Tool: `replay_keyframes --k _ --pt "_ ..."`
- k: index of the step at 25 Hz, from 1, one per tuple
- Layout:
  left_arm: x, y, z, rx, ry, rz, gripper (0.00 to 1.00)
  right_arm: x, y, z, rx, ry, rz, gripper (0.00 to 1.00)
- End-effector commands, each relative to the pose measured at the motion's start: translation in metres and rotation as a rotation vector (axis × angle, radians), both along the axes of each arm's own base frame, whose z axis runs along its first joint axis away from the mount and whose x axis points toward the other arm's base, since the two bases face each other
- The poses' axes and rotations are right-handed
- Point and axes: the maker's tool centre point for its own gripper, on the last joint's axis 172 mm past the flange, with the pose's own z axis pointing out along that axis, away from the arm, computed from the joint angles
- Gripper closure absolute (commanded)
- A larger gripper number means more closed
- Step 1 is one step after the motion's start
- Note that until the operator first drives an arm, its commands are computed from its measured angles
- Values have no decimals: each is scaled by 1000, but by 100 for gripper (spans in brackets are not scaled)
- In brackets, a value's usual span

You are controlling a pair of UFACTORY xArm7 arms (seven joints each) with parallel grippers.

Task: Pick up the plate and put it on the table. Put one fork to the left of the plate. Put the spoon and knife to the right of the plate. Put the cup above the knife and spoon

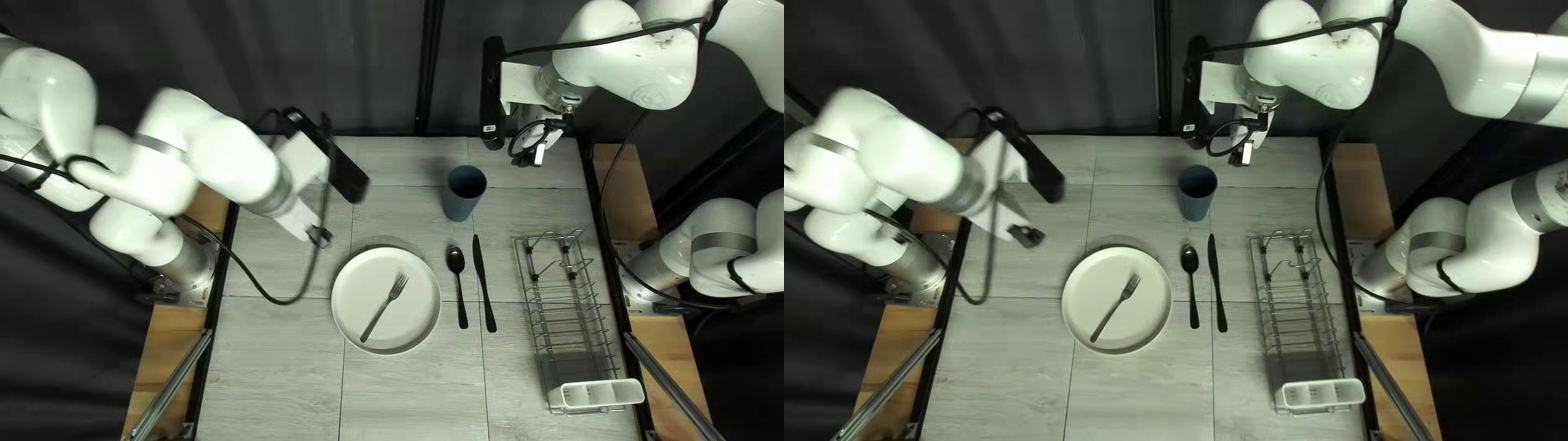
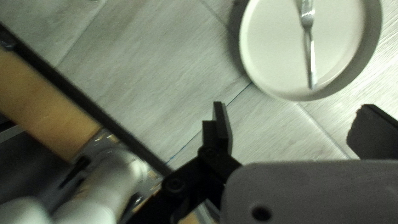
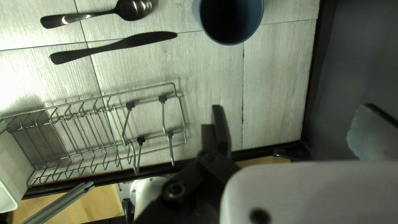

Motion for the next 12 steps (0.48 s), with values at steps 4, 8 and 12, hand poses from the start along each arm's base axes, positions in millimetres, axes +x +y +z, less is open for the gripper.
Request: replay_keyframes --k 4,8,12 --pt "60 -67 -77 -65 -20 -5 0 0 0 0 0 0 0 0" --pt "60 -67 -77 -65 -20 -5 0 0 0 0 0 0 0 0" --pt "75 -76 -102 -94 -26 -11 0 0 0 0 0 0 0 0"
